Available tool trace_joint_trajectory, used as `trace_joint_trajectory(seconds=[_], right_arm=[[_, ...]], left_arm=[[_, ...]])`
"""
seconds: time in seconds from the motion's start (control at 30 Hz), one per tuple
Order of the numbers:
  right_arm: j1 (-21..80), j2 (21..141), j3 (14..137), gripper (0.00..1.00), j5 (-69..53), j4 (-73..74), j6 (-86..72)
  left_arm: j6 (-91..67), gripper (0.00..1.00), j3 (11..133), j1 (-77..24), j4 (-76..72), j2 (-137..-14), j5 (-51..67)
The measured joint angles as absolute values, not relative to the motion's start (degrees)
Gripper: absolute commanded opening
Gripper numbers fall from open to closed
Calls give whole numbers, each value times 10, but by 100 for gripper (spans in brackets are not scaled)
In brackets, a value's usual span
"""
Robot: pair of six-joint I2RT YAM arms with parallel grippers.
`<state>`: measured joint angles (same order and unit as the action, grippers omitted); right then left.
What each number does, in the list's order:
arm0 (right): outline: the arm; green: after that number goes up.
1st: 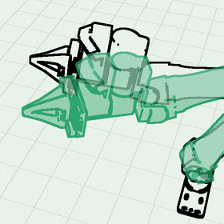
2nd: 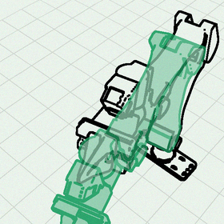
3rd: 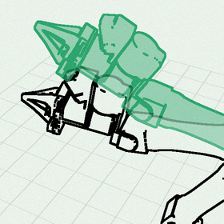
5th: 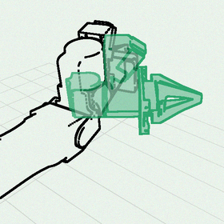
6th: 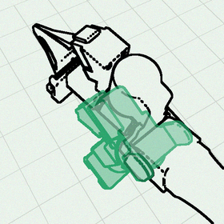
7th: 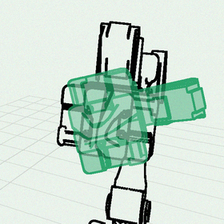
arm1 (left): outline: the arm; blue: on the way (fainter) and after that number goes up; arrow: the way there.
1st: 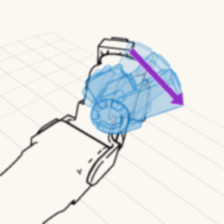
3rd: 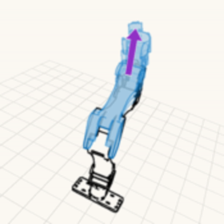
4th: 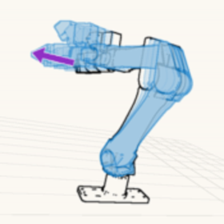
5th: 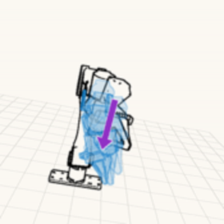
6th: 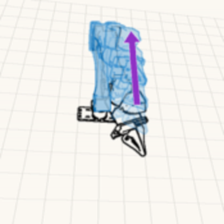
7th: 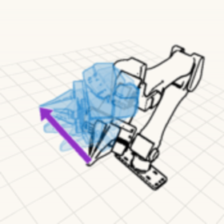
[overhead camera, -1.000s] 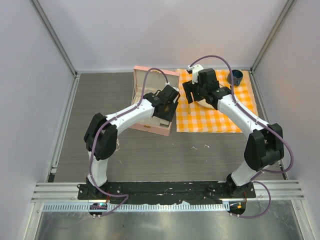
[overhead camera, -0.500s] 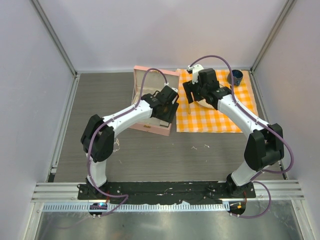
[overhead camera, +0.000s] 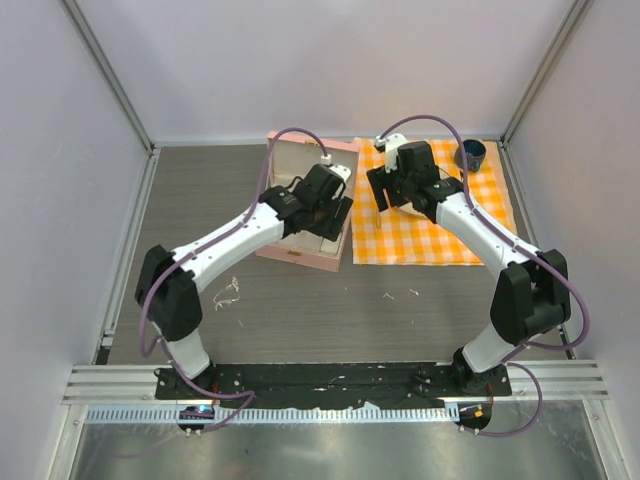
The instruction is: Organize the mixed jewelry
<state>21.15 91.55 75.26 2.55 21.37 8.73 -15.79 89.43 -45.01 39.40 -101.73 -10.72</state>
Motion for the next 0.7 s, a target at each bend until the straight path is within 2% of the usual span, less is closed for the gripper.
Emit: trace_joint_trajectory(seconds=[0.2, 0.4, 0.7], right_arm=[[211, 892, 734, 76, 20, 222, 96], [211, 849, 719, 76, 2, 227, 112], [211, 820, 670, 75, -63, 233, 122]], left_arm=[[-113, 67, 853, -426, 381, -915, -82], [-42, 67, 803, -317, 389, -804, -14], [111, 67, 642, -256, 424, -668, -8]])
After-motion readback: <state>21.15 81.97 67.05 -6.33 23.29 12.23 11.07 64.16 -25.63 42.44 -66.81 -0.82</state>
